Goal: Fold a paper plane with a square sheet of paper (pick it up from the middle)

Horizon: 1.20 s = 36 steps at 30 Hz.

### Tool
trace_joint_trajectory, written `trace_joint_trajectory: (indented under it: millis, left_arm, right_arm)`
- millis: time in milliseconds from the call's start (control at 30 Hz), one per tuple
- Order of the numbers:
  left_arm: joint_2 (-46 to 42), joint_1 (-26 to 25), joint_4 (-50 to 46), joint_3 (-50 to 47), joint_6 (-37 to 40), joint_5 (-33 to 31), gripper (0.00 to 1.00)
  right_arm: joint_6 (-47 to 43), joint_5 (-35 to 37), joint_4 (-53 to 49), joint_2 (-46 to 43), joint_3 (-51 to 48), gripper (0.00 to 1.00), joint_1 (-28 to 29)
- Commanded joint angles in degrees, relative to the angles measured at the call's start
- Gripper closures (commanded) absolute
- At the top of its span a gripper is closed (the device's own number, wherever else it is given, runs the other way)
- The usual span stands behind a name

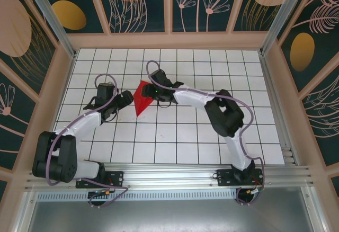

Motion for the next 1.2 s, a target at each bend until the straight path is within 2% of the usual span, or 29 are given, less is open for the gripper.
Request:
trace_joint_trajectory:
  millis: [0,133,267,400,633,767,1000,1167]
  left_arm:
    - [-0.3,1.2,4.4,-1.5,-1.9,4.2,0.13]
    - [0.2,1.8,4.7,-1.4,-1.9,5.2,0.12]
    - [0.8,2.3,5.0,-1.3,-1.8,6.4,0.12]
    - [1.2,2.3,5.9,-1.3,-1.3,9.1,0.14]
    - [1.6,2.2,10.1,-2.1,0.9,20.6,0.28]
    - [2.0,1.3,12.2,-2.9,0.6,23.5,0.36]
    - [6.2,-4.6,15.8,-1.6,-0.9,24.0,0.47]
    - [12.7,-8.1,20.4,1.2,-3.0,24.4,0.63]
  right_arm:
    - [0.7,-2.1,-4.4,4.7,7.4,0.41,-0.7]
    - [0.7,-3.6,-5.5,8.2,10.6,0.55,-1.4]
    - [-1.1,-6.2,-4.1,8.1,9.4,0.79,-2.4]
    - [-8.3,-11.4,-1.9,5.6,5.9,0.89,-3.4]
    - [-21.8,-22.3,-1.2,-0.6,-4.2,0.91,-6.9]
    - [-26.9,-26.9,-1.8,-3.1,-8.6,0.90,-8.9]
    - [-28.5,-26.5,-3.1,-3.9,-8.8,0.83,-9.5]
    - [-27.8,-23.5,-4.2,-3.8,-8.4,0.81,-10.0]
